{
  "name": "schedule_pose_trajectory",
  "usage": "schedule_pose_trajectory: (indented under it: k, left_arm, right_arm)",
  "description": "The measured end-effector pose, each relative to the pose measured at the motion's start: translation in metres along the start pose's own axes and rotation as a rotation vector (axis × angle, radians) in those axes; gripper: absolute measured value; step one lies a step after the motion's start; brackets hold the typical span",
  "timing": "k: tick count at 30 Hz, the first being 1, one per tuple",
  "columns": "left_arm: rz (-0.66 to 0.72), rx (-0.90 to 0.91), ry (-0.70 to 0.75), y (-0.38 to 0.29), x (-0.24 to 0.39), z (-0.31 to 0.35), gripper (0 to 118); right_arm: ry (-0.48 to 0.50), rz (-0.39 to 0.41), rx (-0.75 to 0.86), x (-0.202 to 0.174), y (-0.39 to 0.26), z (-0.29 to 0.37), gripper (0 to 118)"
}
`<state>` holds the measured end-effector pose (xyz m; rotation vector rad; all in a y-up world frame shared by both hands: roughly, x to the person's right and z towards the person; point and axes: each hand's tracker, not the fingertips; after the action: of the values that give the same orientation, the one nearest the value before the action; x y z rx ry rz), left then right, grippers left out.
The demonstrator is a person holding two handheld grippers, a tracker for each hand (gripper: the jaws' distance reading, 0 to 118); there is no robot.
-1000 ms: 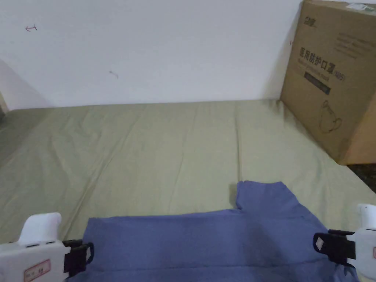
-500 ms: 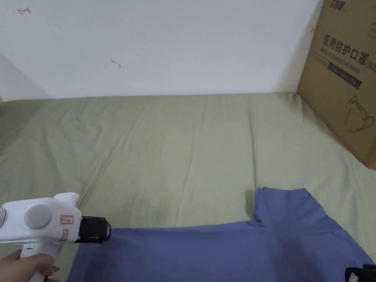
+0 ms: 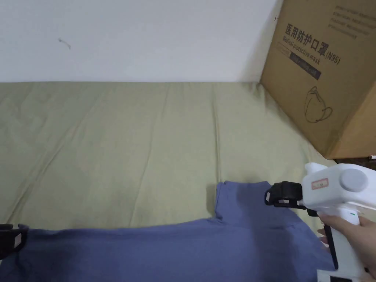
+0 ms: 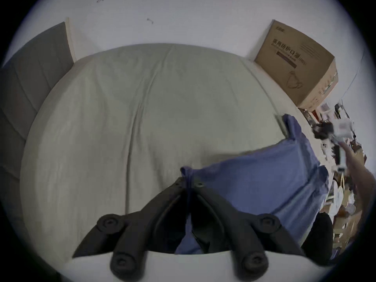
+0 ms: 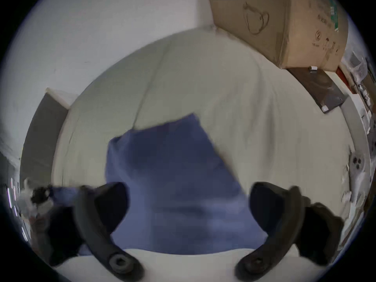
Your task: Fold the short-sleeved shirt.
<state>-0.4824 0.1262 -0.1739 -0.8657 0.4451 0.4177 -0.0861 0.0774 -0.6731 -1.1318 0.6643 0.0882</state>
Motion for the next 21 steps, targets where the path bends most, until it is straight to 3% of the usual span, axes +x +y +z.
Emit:
schedule_pose_trajectory:
  k: [2,4,6,8,9,10,11,13,15,17,21]
  left_arm:
    - [0.015,0.013,0.001,0.000,-0.002,0.009,2]
    - [0.042,0.024,-0.010,-0.001,-0.004,0.012,2]
    - [0.057,0.022,-0.019,-0.002,-0.007,0.012,2]
    - [0.069,0.015,-0.022,-0.003,-0.008,0.009,2]
    - [0.070,0.014,-0.021,-0.004,-0.008,0.008,2]
    - [0.070,0.016,-0.020,-0.006,-0.008,0.009,2]
    - [0.073,0.020,-0.016,-0.007,-0.007,0.008,2]
    - [0.080,0.027,-0.019,-0.009,-0.006,0.012,2]
    - [0.090,0.035,-0.023,-0.012,-0.004,0.018,2]
    - [0.132,0.064,-0.035,-0.017,-0.003,0.031,2]
    - [0.151,0.104,-0.049,-0.033,0.001,0.063,2]
  right_arm:
    - [-0.087,-0.051,-0.071,0.009,0.021,-0.021,113]
    - [-0.101,-0.038,-0.123,0.006,0.016,-0.043,113]
    - [-0.125,0.038,-0.157,-0.003,0.012,-0.053,106]
    - [-0.185,0.153,-0.160,-0.017,0.009,-0.054,90]
    - [-0.188,0.200,-0.142,-0.021,0.007,-0.050,75]
    - [-0.163,0.225,-0.115,-0.025,0.005,-0.042,48]
    - [-0.125,0.232,-0.107,-0.029,0.004,-0.035,0]
    - [-0.018,0.215,-0.090,-0.039,-0.010,-0.009,0]
    - [-0.038,0.269,-0.040,-0.047,-0.023,0.016,0]
    - [-0.020,0.272,0.009,-0.040,-0.021,0.045,0]
    - [0.080,0.091,0.103,-0.010,-0.039,0.117,0]
